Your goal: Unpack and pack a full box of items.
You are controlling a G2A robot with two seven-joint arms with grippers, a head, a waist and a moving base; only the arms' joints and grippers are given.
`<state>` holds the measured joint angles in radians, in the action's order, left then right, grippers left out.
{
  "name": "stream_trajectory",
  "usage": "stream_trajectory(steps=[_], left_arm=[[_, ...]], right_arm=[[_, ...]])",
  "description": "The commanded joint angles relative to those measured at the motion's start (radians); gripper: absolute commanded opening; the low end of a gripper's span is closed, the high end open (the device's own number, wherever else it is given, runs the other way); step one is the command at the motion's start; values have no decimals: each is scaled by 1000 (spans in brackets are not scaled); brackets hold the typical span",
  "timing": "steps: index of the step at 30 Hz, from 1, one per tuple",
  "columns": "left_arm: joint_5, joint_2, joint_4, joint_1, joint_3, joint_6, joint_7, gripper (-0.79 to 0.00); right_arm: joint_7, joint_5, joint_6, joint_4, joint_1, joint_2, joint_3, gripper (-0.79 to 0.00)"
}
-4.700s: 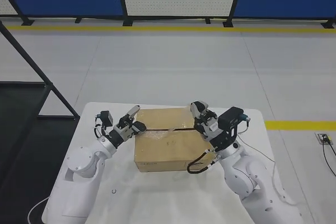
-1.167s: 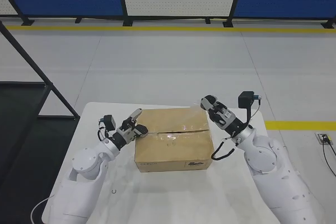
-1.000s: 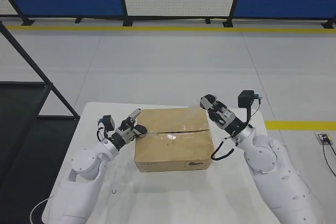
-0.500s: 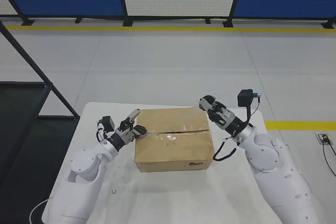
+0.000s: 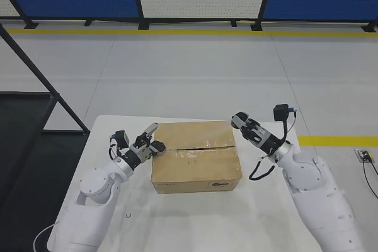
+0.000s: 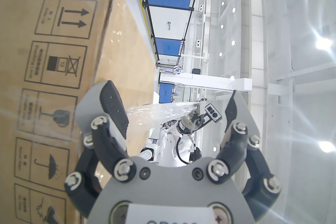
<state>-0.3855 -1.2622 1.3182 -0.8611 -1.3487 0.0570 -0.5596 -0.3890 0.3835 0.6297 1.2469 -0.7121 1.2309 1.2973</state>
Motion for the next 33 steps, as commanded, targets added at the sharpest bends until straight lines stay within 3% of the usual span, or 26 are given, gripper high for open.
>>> stream_trajectory(steps=[1, 12, 33], left_arm=[[1, 0, 2, -1, 2, 1, 3, 0], [7, 0, 7, -1, 16, 6, 8, 0], [11, 2, 9, -4, 25, 8, 11, 0]], right_arm=[[-31, -19, 0, -22, 3, -3, 6, -785], [-73, -63, 20, -115, -3, -14, 20, -785], [-53, -39, -26, -131, -57, -31, 35, -785]])
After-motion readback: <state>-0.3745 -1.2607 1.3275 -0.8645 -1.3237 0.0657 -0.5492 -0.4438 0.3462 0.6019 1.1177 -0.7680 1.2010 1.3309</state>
